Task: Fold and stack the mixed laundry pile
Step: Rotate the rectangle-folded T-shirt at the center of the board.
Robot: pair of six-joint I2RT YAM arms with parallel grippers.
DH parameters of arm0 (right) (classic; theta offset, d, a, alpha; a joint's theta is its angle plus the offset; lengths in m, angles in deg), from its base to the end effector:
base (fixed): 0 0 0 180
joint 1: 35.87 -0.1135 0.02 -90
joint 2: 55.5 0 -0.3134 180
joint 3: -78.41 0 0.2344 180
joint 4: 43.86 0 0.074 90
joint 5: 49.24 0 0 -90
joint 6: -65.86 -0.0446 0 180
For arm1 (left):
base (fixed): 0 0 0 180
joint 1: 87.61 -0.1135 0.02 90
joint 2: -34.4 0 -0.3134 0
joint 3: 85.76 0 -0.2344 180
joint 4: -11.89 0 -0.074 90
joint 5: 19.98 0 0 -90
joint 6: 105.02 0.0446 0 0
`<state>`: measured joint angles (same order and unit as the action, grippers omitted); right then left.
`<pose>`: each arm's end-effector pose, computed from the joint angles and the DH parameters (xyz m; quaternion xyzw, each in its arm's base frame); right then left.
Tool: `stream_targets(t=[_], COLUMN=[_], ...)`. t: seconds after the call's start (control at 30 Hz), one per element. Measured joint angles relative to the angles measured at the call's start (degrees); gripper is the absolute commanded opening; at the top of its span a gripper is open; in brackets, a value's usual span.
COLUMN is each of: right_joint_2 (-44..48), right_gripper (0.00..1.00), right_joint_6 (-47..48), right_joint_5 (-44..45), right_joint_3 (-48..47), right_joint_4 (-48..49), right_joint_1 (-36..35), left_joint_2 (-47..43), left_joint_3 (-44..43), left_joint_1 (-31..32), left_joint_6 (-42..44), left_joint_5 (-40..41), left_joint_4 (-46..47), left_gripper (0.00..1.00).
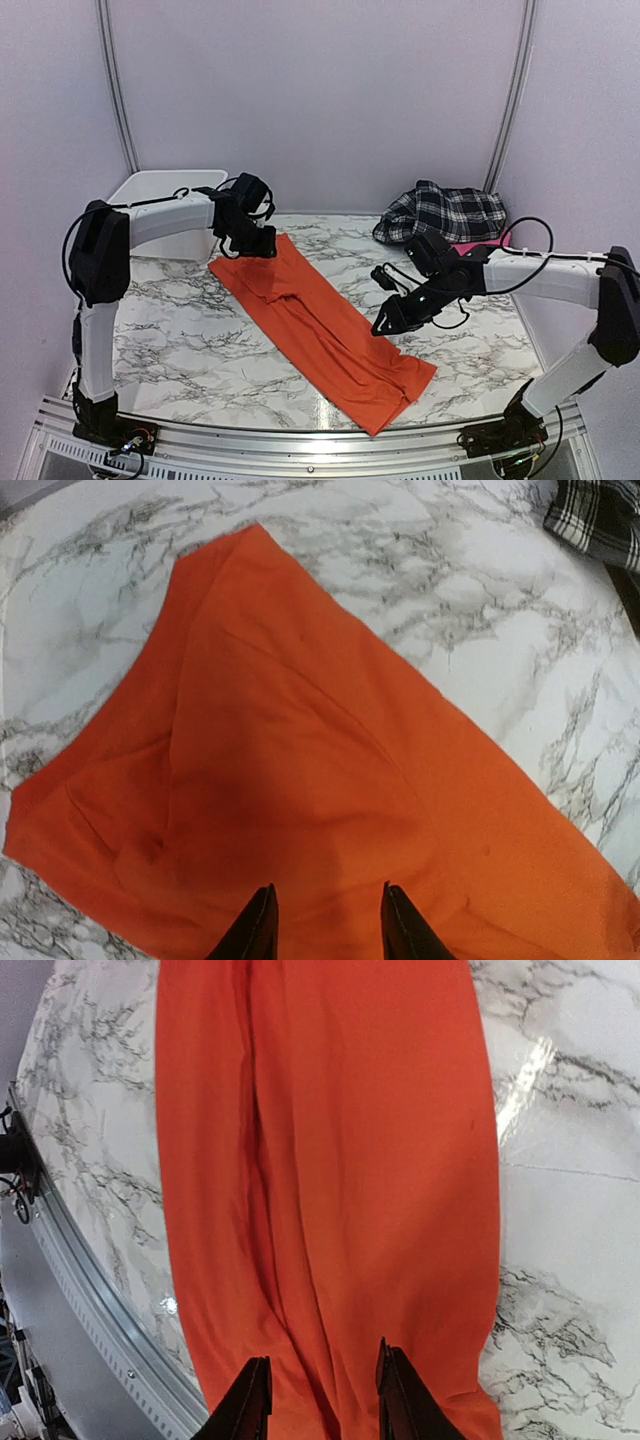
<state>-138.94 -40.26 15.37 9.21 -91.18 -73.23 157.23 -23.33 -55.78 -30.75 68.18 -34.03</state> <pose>0.1997 0.1765 0.2667 -0.2273 0.9195 0.2981 0.1182 0.4221 -0.2637 0.2630 0.1373 0.9330 -0.1478 0.2980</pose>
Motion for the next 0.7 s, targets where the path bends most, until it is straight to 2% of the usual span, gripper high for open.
stream_targets(t=[0.1, 0.2, 0.37, 0.5, 0.7], right_joint_2=[-4.13, -7.21, -8.92, -8.68, -10.67], right_gripper=[0.24, 0.2, 0.22, 0.32, 0.35], right_joint_6=[1.44, 2.23, 1.9, -0.28, -2.64], right_joint_5=[0.63, 1.42, 2.21, 0.79, -4.9], right_joint_3=[0.04, 0.44, 3.28, 5.84, 1.29], right_joint_4=[-0.72, -0.83, -0.85, 0.13, 2.97], right_joint_1=[-0.13, -0.68, -1.64, -3.02, -6.54], left_joint_2=[-3.91, -3.54, 1.86, 6.45, 18.53], left_joint_3=[7.02, 10.49, 9.99, 2.95, -15.69], left_joint_1=[1.22, 1.81, 1.16, 0.61, -2.58], left_joint_6=[-1.81, -3.21, -4.02, -3.41, -1.79], left_joint_5=[-0.02, 0.04, 2.12, 2.82, 2.25], left_joint_4=[-0.17, -0.28, -0.52, -0.87, -1.07], left_gripper=[0.34, 0.31, 0.28, 0.28, 0.35])
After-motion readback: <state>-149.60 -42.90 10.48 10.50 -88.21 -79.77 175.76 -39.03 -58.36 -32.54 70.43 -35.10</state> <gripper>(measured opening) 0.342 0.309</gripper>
